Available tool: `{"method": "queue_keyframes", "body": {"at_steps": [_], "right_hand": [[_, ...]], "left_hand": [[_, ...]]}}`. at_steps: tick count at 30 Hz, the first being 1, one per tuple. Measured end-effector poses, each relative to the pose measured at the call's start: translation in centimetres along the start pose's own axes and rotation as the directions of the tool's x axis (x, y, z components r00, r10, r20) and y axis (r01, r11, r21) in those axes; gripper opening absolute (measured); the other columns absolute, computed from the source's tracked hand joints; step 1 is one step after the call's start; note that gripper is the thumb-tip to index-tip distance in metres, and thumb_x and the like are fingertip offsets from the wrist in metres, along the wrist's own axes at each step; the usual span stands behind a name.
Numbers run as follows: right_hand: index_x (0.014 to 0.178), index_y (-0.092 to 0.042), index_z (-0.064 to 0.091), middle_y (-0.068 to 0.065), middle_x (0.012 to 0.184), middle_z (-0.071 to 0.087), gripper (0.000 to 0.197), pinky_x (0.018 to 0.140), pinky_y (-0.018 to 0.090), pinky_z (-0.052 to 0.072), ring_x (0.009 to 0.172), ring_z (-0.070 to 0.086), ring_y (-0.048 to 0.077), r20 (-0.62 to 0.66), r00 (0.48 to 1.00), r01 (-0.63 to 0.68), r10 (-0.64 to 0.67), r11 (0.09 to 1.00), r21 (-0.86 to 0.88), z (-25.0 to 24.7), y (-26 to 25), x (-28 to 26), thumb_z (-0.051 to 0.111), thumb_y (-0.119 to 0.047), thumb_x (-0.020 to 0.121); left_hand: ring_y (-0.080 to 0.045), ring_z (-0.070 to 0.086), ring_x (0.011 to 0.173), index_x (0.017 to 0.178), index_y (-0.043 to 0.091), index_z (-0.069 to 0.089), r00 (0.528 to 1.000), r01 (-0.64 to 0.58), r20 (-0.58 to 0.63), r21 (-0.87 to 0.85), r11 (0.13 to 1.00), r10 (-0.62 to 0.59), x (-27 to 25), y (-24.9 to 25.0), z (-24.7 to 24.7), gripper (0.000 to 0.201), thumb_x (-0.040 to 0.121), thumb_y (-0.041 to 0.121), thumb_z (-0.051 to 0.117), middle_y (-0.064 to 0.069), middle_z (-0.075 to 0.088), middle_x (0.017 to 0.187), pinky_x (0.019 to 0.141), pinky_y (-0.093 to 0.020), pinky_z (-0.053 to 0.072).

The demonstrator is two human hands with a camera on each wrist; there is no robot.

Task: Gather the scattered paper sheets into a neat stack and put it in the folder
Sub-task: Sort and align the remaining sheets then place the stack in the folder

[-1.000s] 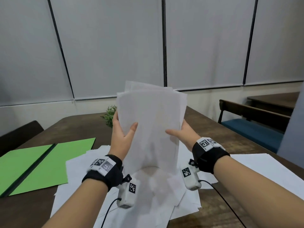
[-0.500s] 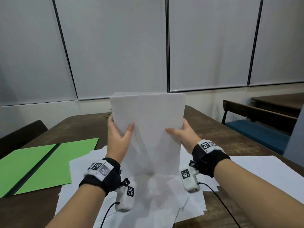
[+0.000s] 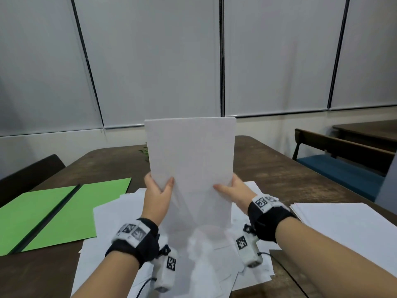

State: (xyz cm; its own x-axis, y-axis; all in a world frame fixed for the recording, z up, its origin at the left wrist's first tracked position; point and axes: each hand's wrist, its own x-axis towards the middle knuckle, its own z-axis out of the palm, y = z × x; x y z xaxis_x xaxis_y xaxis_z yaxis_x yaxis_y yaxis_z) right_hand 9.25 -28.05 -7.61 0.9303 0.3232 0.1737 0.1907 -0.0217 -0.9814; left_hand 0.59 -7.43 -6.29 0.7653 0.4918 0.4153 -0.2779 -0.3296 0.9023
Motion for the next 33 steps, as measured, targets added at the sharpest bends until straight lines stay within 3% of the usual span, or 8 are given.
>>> {"method": "queue_keyframes", "body": {"at_steps": [4, 11, 14, 19, 22, 25, 30, 33], "right_hand": [[0.127, -0.012, 0.052, 0.006, 0.122, 0.065, 0.035, 0.098, 0.035, 0.049, 0.109, 0.063, 0.020, -0.013, 0.999, -0.048, 0.047, 0.998, -0.032, 0.6, 2.5, -0.5, 0.059, -0.012, 0.093], [0.118, -0.019, 0.050, 0.004, 0.115, 0.066, 0.039, 0.099, 0.048, 0.048, 0.107, 0.063, 0.023, -0.228, 0.974, 0.002, 0.001, 1.000, 0.009, 0.4, 1.3, 0.8, 0.067, -0.021, 0.083], [0.111, -0.017, 0.053, 0.006, 0.111, 0.066, 0.034, 0.095, 0.048, 0.051, 0.103, 0.064, 0.025, -0.317, 0.948, 0.004, -0.020, 0.999, -0.053, -2.0, -1.0, 0.6, 0.068, -0.020, 0.081], [0.112, -0.009, 0.050, 0.010, 0.107, 0.063, 0.040, 0.091, 0.046, 0.052, 0.099, 0.062, 0.028, -0.463, 0.887, -0.139, -0.001, 0.953, -0.269, -9.5, -3.6, -2.2, 0.066, -0.020, 0.077], [0.110, -0.011, 0.055, 0.007, 0.100, 0.065, 0.042, 0.084, 0.038, 0.053, 0.091, 0.063, 0.027, -0.516, 0.849, -0.356, 0.115, 0.846, -0.397, -15.7, -3.6, -5.4, 0.066, -0.028, 0.074], [0.103, -0.016, 0.061, 0.004, 0.093, 0.068, 0.055, 0.083, 0.040, 0.055, 0.083, 0.066, 0.027, -0.582, 0.767, -0.608, 0.272, 0.598, -0.523, -22.1, -1.7, -8.6, 0.069, -0.042, 0.055], [0.091, -0.018, 0.059, 0.004, 0.094, 0.059, 0.020, 0.084, 0.034, 0.051, 0.088, 0.059, 0.028, -0.677, 0.636, -0.771, 0.369, 0.288, -0.568, -27.7, 0.0, -14.7, 0.064, -0.030, 0.075], [0.090, -0.014, 0.061, 0.005, 0.091, 0.065, 0.029, 0.083, 0.034, 0.052, 0.085, 0.063, 0.027, -0.722, 0.564, -0.820, 0.401, 0.172, -0.546, -30.5, 1.3, -16.6, 0.061, -0.033, 0.068]], "left_hand": [[-0.021, 0.053, 0.103, 0.119, 0.005, 0.036, 0.990, 0.108, 0.080, 0.105, 0.989, -0.116, -1.2, -2.9, -0.2, 0.033, 0.096, 0.020, 0.054, -0.001, 0.054, 0.107, 0.088, -0.031, 0.041], [-0.014, 0.037, 0.063, 0.078, 0.017, 0.029, 0.993, -0.059, 0.108, 0.200, 0.978, 0.038, -0.9, 1.4, -0.2, 0.026, 0.100, 0.015, 0.042, 0.001, 0.035, 0.070, 0.057, -0.028, 0.030], [-0.019, 0.041, 0.072, 0.093, 0.007, 0.036, 0.982, -0.116, 0.172, 0.223, 0.968, 0.078, -0.9, 3.9, 1.2, 0.012, 0.101, 0.016, 0.037, -0.001, 0.042, 0.077, 0.061, -0.033, 0.029], [-0.025, 0.052, 0.094, 0.114, 0.002, 0.045, 0.937, -0.055, 0.346, 0.254, 0.966, -0.038, -1.9, 6.4, 7.7, 0.023, 0.097, 0.017, 0.043, -0.009, 0.054, 0.104, 0.078, -0.034, 0.045], [-0.031, 0.064, 0.097, 0.104, 0.008, 0.059, 0.846, 0.128, 0.495, 0.173, 0.977, -0.199, -4.5, 6.0, 13.2, 0.026, 0.082, 0.022, 0.054, -0.010, 0.066, 0.105, 0.078, -0.045, 0.057], [-0.032, 0.068, 0.093, 0.085, 0.009, 0.065, 0.695, 0.292, 0.650, 0.134, 0.947, -0.306, -9.1, 5.5, 18.5, 0.006, 0.085, 0.007, 0.059, -0.012, 0.070, 0.101, 0.077, -0.045, 0.058], [-0.030, 0.067, 0.096, 0.104, 0.003, 0.066, 0.500, 0.364, 0.774, 0.220, 0.905, -0.389, -16.6, 4.2, 25.7, 0.027, 0.081, 0.015, 0.071, -0.012, 0.069, 0.109, 0.077, -0.046, 0.059], [-0.028, 0.068, 0.076, 0.105, -0.002, 0.065, 0.448, 0.342, 0.804, 0.250, 0.906, -0.391, -19.9, 4.9, 27.8, 0.033, 0.080, 0.018, 0.071, -0.015, 0.070, 0.104, 0.071, -0.044, 0.060]]}}
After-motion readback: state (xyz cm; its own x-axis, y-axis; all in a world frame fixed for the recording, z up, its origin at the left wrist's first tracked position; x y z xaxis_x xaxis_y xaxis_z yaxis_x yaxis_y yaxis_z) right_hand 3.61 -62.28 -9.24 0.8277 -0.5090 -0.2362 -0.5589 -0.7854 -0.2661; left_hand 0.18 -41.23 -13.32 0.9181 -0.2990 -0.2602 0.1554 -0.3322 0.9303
